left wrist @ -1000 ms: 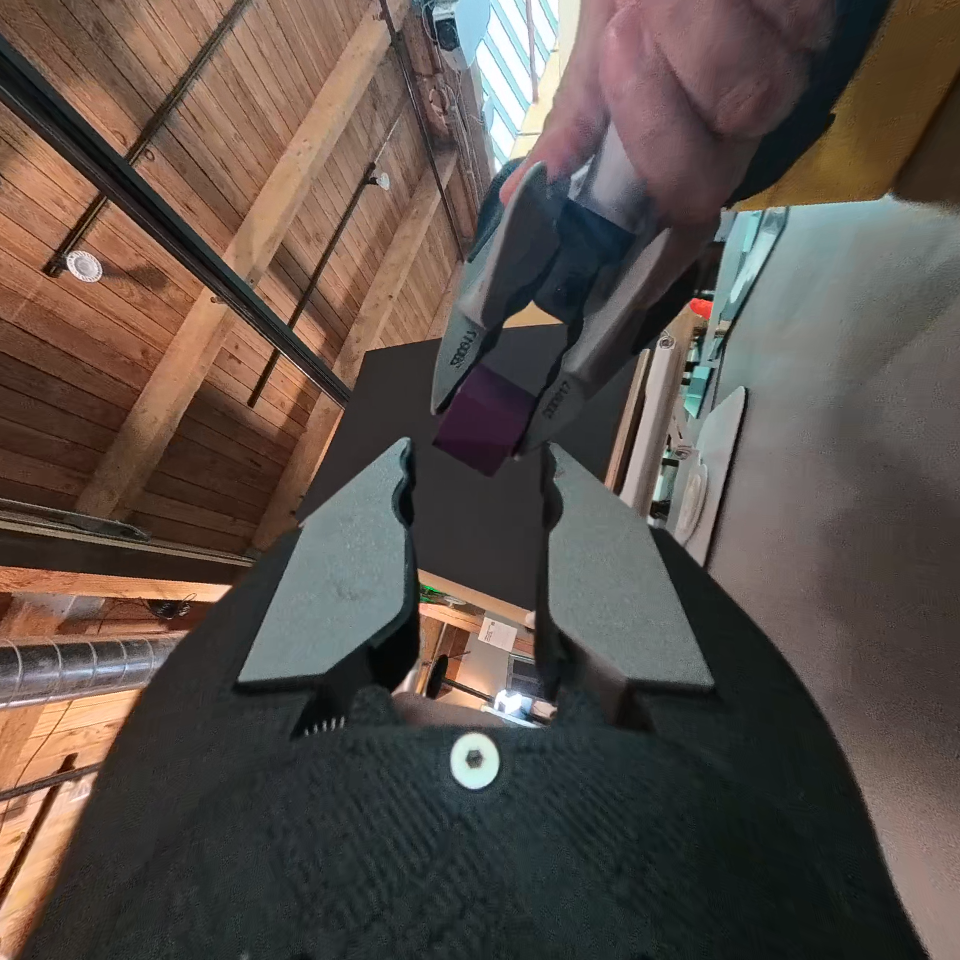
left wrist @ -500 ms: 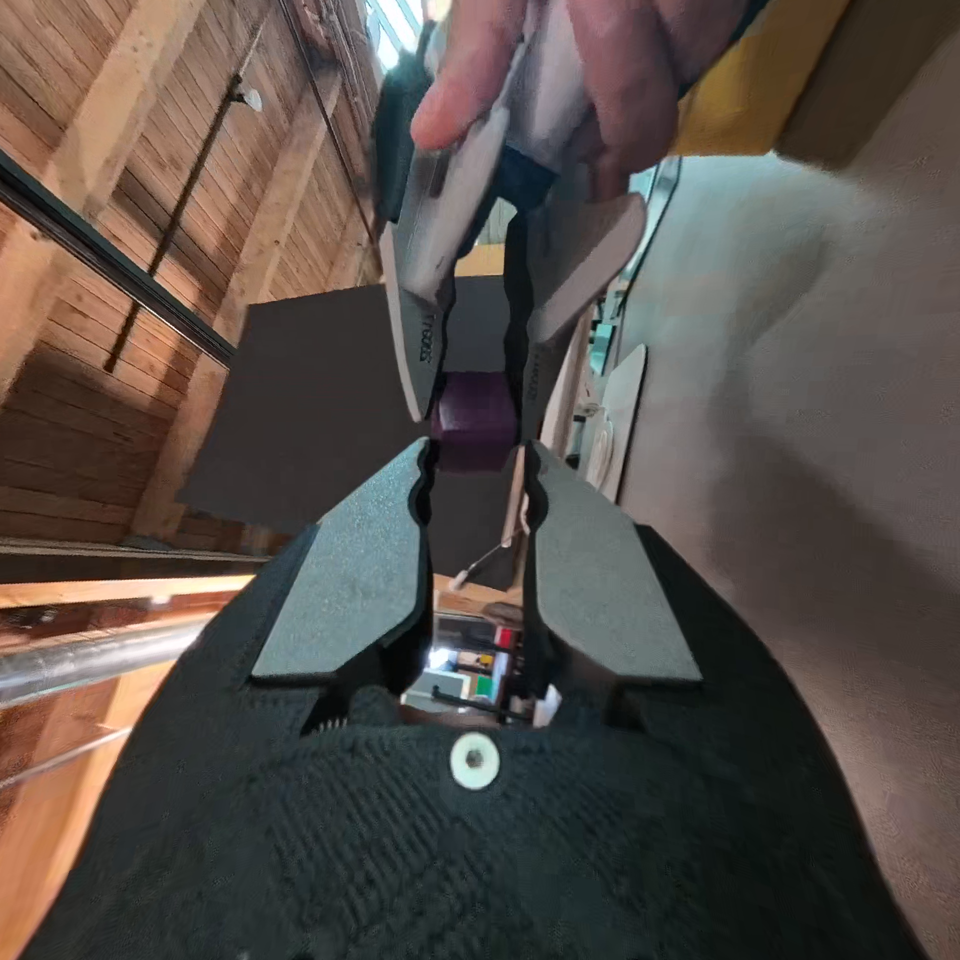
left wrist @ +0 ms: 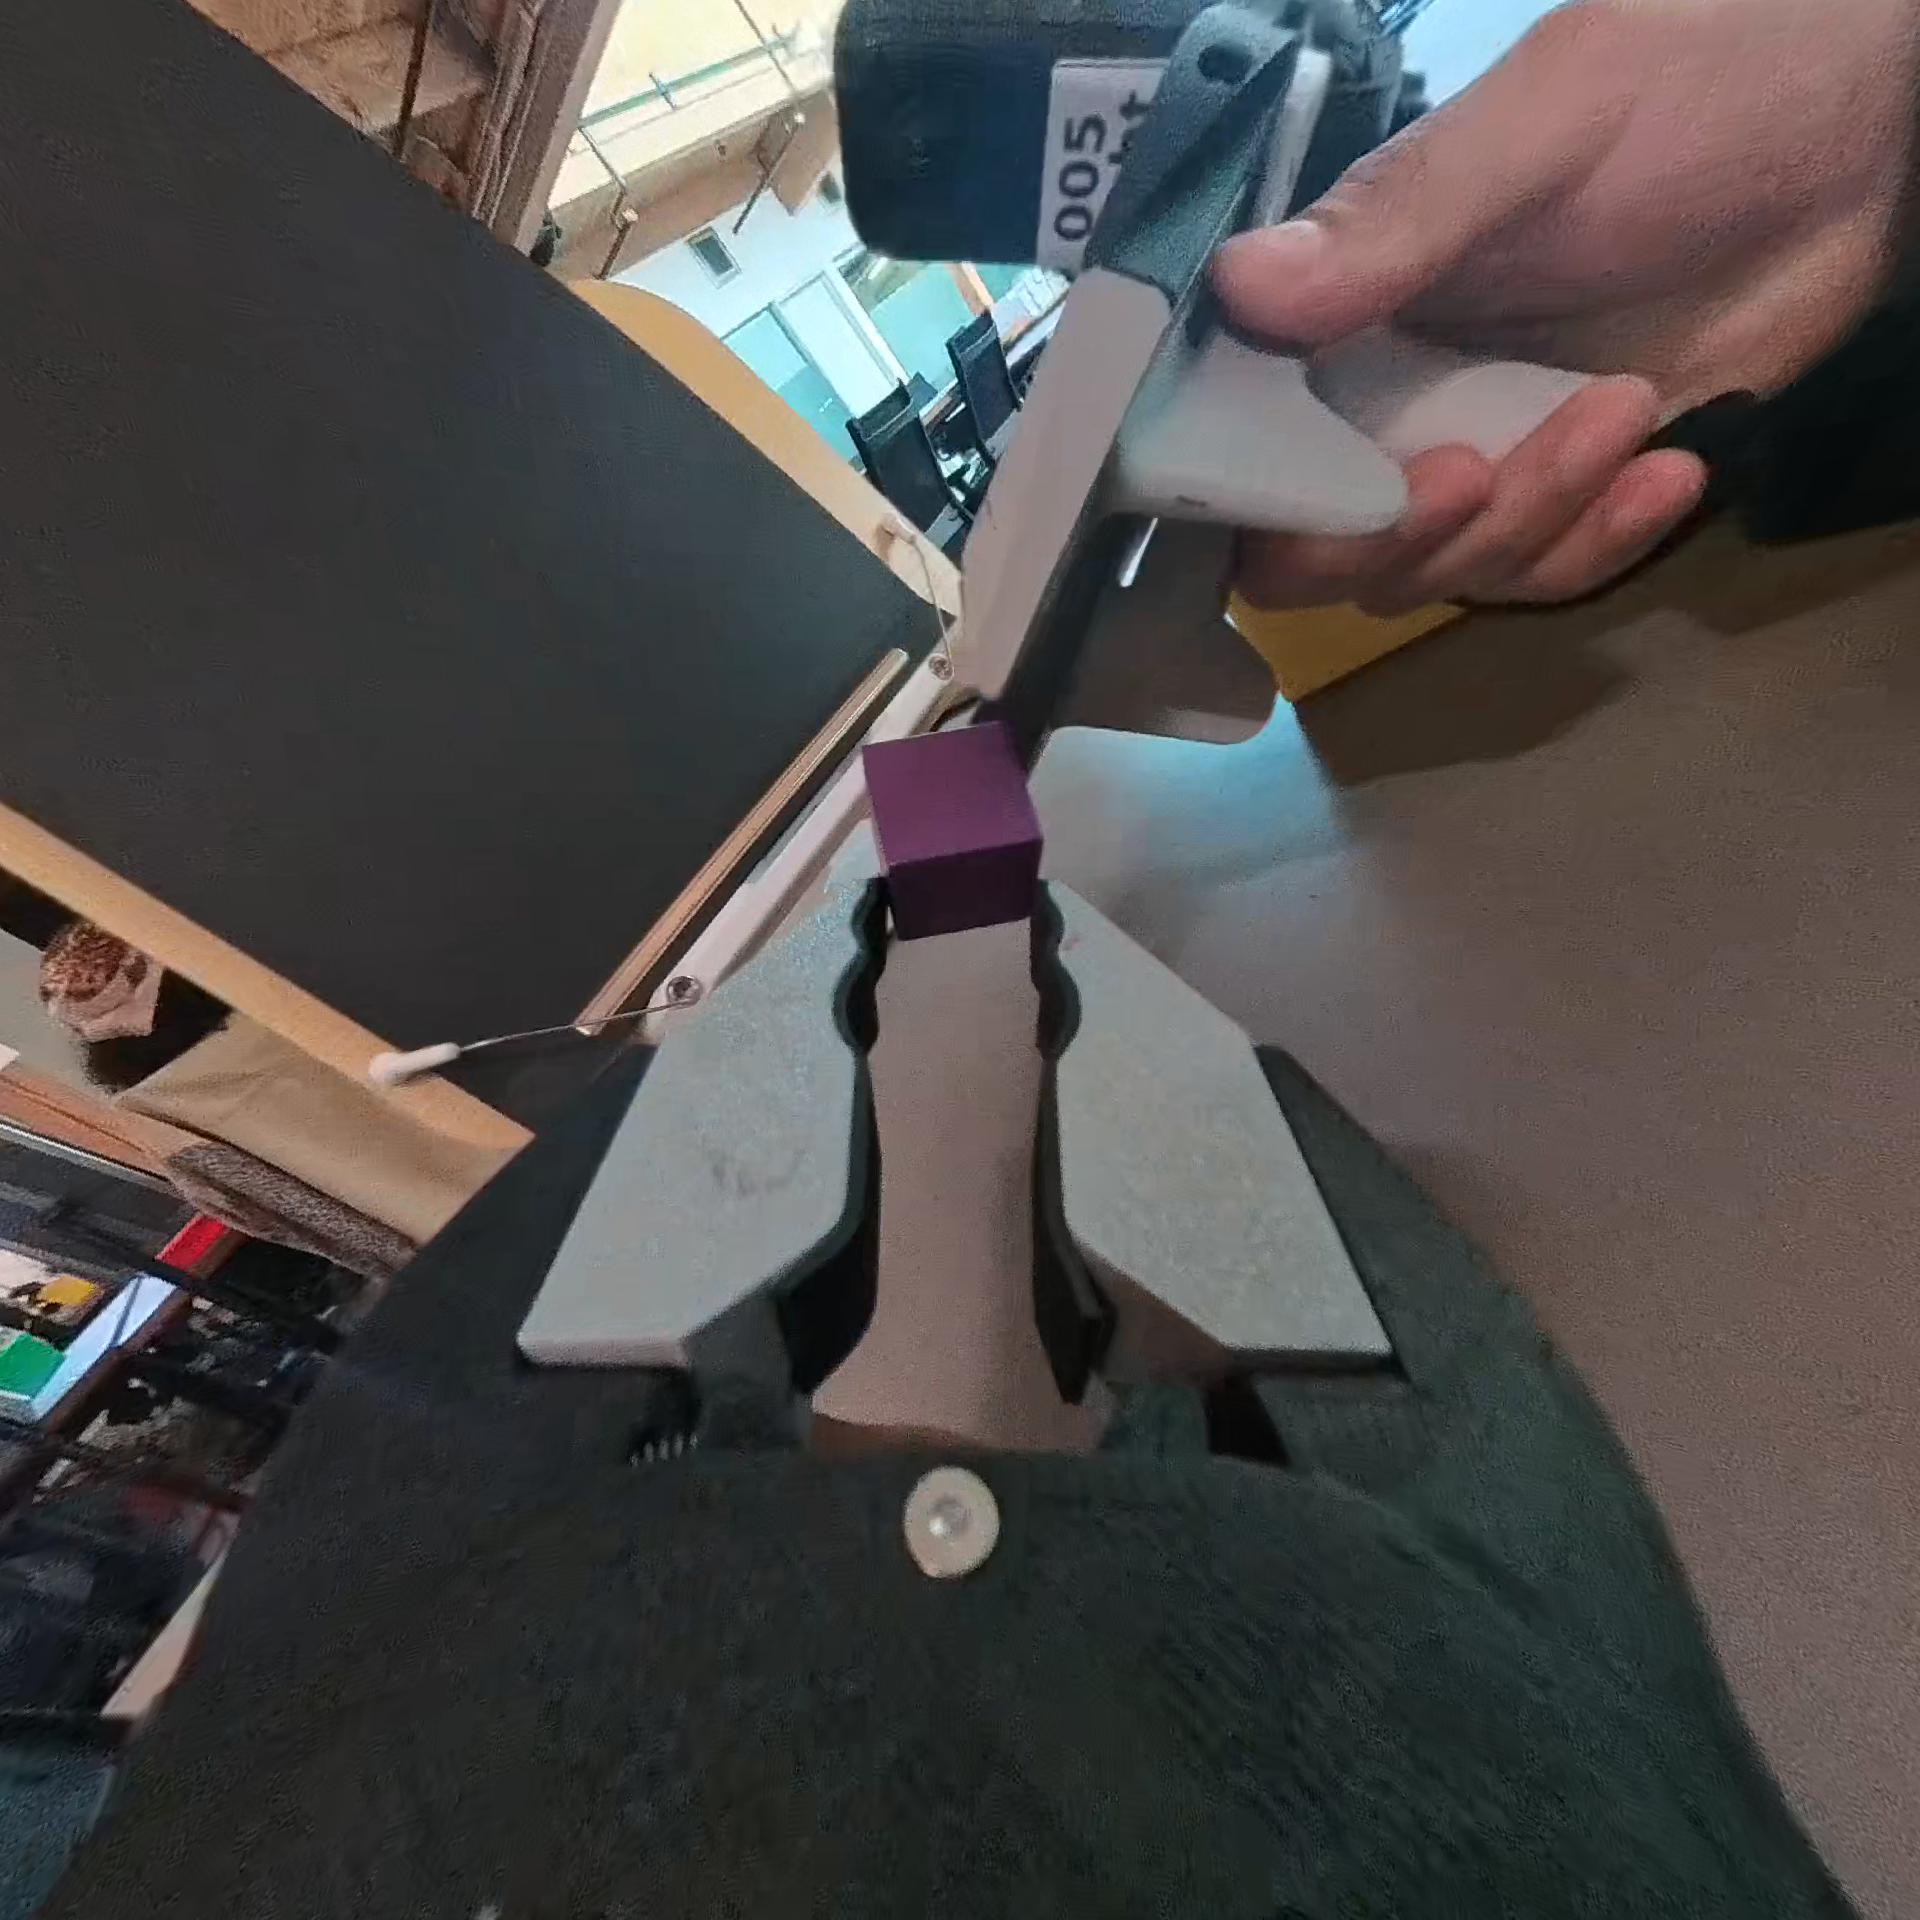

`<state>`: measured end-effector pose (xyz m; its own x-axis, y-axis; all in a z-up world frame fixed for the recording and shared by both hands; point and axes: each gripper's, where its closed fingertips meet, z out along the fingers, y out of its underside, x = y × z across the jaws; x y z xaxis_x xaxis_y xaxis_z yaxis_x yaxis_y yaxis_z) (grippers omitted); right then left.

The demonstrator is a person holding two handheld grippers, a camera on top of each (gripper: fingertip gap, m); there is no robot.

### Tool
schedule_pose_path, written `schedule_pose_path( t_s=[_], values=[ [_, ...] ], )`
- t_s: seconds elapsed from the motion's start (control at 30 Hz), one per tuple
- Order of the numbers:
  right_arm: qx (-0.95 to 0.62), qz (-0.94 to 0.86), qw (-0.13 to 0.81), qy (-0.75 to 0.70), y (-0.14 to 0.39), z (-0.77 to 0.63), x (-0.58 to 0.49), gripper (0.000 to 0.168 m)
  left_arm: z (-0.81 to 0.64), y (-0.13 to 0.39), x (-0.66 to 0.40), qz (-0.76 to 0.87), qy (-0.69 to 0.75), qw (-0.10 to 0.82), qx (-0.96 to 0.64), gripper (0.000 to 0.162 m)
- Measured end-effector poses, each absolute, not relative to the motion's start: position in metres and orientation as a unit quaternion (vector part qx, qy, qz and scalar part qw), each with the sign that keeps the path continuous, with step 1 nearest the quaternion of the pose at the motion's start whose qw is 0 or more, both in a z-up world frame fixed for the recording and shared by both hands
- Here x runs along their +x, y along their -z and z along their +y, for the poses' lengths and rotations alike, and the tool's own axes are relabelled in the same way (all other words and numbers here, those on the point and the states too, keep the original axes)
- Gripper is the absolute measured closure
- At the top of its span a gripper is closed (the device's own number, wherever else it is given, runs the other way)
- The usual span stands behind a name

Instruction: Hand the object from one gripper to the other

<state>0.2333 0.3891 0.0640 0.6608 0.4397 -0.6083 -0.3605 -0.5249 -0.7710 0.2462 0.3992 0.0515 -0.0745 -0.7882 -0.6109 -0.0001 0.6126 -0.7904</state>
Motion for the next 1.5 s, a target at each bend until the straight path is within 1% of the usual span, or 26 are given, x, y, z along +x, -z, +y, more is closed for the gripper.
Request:
schedule_pose_path(
  t_s=[0.1,0.13,0.17,0.2,0.33,0.4,0.47,0.53,0.63,0.7,0.77,0.9,1.03,1.1,1.13,1.17,1.2,1.27,1.3,1.37,1.4,1.47,1.5],
  values=[
    [-0.76,-0.03,0.481,-0.436,-0.065,0.388,0.227,0.121,0.395,-0.051,0.247,0.655,0.346,0.596,-0.309,0.137],
    [-0.763,-0.03,0.475,-0.437,-0.062,0.389,0.225,0.123,0.392,-0.051,0.247,0.656,0.357,0.588,-0.31,0.137],
    [-0.767,-0.031,0.47,-0.435,-0.059,0.389,0.223,0.13,0.39,-0.051,0.247,0.655,0.367,0.583,-0.313,0.137],
    [-0.77,-0.035,0.466,-0.435,-0.056,0.39,0.221,0.141,0.389,-0.049,0.248,0.656,0.371,0.575,-0.318,0.137],
    [-0.787,-0.048,0.468,-0.399,-0.048,0.393,0.223,0.142,0.391,-0.04,0.25,0.651,0.413,0.522,-0.365,0.135],
    [-0.798,-0.055,0.49,-0.348,-0.045,0.398,0.231,0.143,0.393,-0.043,0.248,0.632,0.465,0.476,-0.397,0.123],
    [-0.815,-0.07,0.512,-0.263,-0.04,0.402,0.245,0.143,0.396,-0.047,0.244,0.607,0.523,0.423,-0.424,0.117],
    [-0.82,-0.102,0.534,-0.177,-0.039,0.405,0.254,0.143,0.405,-0.049,0.243,0.576,0.554,0.393,-0.455,0.112],
    [-0.803,-0.196,0.561,-0.052,-0.039,0.405,0.252,0.142,0.403,-0.05,0.24,0.549,0.613,0.31,-0.477,0.107],
    [-0.785,-0.258,0.561,0.046,-0.035,0.405,0.25,0.143,0.393,-0.048,0.237,0.544,0.642,0.252,-0.478,0.105],
    [-0.762,-0.307,0.553,0.137,-0.032,0.406,0.248,0.143,0.384,-0.046,0.235,0.549,0.654,0.218,-0.473,0.103],
    [-0.708,-0.356,0.553,0.258,-0.038,0.406,0.247,0.143,0.38,-0.041,0.236,0.559,0.644,0.208,-0.479,0.102],
    [-0.691,-0.389,0.544,0.273,-0.036,0.404,0.237,0.142,0.381,-0.042,0.235,0.55,0.651,0.198,-0.484,0.102],
    [-0.683,-0.403,0.538,0.286,-0.034,0.403,0.233,0.142,0.381,-0.042,0.235,0.546,0.655,0.191,-0.486,0.107],
    [-0.676,-0.409,0.538,0.294,-0.034,0.403,0.231,0.142,0.382,-0.042,0.235,0.545,0.656,0.189,-0.487,0.113],
    [-0.669,-0.415,0.54,0.299,-0.035,0.403,0.229,0.142,0.383,-0.041,0.235,0.543,0.655,0.189,-0.49,0.122],
    [-0.663,-0.419,0.542,0.303,-0.035,0.402,0.226,0.143,0.383,-0.041,0.235,0.543,0.656,0.187,-0.49,0.136],
    [-0.661,-0.415,0.544,0.307,-0.035,0.402,0.225,0.142,0.384,-0.04,0.235,0.555,0.645,0.198,-0.486,0.137],
    [-0.67,-0.409,0.54,0.304,-0.033,0.402,0.227,0.142,0.388,-0.039,0.237,0.565,0.627,0.226,-0.486,0.137],
    [-0.7,-0.394,0.534,0.263,-0.028,0.4,0.23,0.129,0.398,-0.043,0.239,0.577,0.589,0.308,-0.474,0.137],
    [-0.718,-0.382,0.537,0.225,-0.027,0.398,0.23,0.126,0.406,-0.047,0.24,0.579,0.563,0.364,-0.463,0.137],
    [-0.747,-0.347,0.55,0.135,-0.031,0.394,0.23,0.127,0.416,-0.059,0.238,0.594,0.48,0.506,-0.4,0.137],
    [-0.758,-0.325,0.559,0.087,-0.036,0.393,0.23,0.127,0.418,-0.063,0.237,0.601,0.437,0.557,-0.371,0.137]
  ],
)
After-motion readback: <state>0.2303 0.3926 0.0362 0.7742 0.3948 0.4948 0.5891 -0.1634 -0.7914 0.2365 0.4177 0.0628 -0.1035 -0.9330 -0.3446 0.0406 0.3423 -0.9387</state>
